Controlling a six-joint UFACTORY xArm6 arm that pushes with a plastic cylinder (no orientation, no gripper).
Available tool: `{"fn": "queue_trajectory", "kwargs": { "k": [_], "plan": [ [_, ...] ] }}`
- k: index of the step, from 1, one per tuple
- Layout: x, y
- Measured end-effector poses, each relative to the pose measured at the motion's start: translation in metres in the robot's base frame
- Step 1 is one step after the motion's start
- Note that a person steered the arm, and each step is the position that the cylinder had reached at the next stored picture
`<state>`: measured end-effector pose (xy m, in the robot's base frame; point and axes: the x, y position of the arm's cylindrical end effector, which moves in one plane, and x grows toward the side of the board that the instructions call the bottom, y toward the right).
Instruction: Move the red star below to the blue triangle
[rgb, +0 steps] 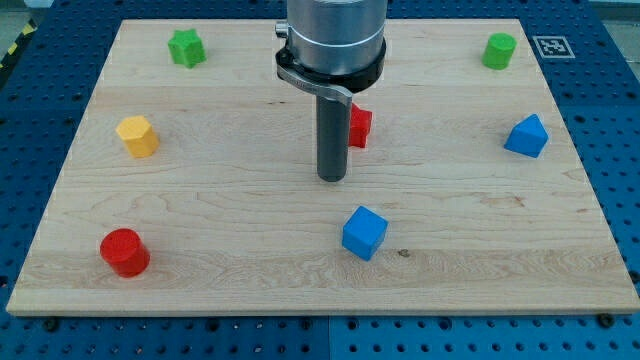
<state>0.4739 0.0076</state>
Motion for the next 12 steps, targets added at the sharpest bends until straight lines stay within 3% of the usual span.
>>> {"fn": "queue_trajectory", "kwargs": {
  "k": [3, 6, 8, 9, 10, 11, 12],
  "plan": [
    [0.002, -0.004],
    [-0.075, 0.019],
    [-0.1, 0.041],
    [-0.097, 0.094],
    [-0.044, 0.171],
    [-0.018, 0.203],
    [-0.04, 0.198]
  ]
}}
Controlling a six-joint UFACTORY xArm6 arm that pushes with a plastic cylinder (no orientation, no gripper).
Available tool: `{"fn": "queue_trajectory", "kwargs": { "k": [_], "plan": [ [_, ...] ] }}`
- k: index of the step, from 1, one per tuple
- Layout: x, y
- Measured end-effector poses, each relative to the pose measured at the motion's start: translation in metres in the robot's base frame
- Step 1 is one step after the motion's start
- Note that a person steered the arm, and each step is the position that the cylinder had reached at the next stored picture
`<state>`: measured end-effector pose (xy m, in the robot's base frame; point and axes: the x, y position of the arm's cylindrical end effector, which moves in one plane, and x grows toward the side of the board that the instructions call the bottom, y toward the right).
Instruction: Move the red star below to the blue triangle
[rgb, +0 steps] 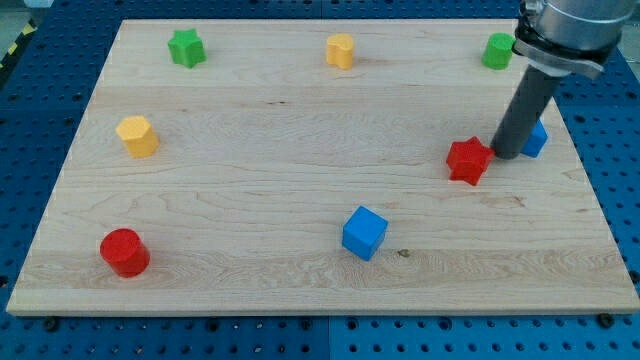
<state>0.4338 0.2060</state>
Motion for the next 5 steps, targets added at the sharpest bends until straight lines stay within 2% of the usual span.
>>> {"fn": "queue_trajectory", "kwargs": {
  "k": [1, 2, 4, 5],
  "plan": [
    [-0.018, -0.022],
    [0.002, -0.056],
    [0.095, -0.024],
    [0.096, -0.04]
  ]
}}
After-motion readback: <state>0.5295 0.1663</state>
